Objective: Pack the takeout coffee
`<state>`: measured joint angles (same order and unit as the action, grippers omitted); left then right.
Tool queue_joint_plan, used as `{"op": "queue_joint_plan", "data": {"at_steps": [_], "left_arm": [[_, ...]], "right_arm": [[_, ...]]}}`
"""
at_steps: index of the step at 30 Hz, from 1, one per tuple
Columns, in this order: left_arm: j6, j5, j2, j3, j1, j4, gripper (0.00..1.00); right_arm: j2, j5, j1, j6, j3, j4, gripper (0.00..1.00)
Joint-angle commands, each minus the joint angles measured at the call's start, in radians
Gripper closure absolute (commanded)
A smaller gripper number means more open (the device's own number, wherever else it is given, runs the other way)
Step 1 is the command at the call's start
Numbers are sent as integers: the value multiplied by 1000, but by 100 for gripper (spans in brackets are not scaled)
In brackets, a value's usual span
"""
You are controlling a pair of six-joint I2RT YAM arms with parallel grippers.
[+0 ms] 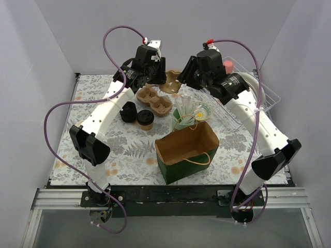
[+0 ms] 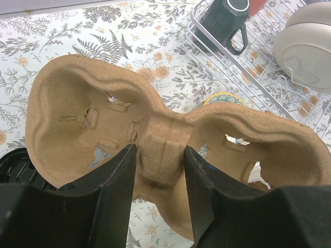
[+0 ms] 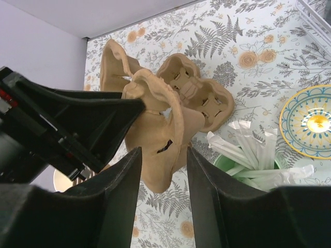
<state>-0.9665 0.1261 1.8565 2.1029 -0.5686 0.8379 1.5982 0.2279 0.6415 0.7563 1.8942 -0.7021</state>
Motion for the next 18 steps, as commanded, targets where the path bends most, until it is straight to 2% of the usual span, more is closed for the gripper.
{"op": "queue_joint_plan", "data": {"at_steps": [1, 12, 15, 18], "left_arm": [[-9, -8, -82, 19, -5, -14, 71], [-8, 0, -85, 16, -7, -30, 72], [-8, -5, -85, 14, -7, -36, 71], [-9, -13, -86, 14, -8, -42, 71]], "right_arm": [[32, 47, 0, 15, 91, 4, 53], [80, 73, 9, 48, 134, -69, 58], [80, 73, 12, 46, 132, -65, 64], [83, 74, 12, 46, 126, -63, 78]]}}
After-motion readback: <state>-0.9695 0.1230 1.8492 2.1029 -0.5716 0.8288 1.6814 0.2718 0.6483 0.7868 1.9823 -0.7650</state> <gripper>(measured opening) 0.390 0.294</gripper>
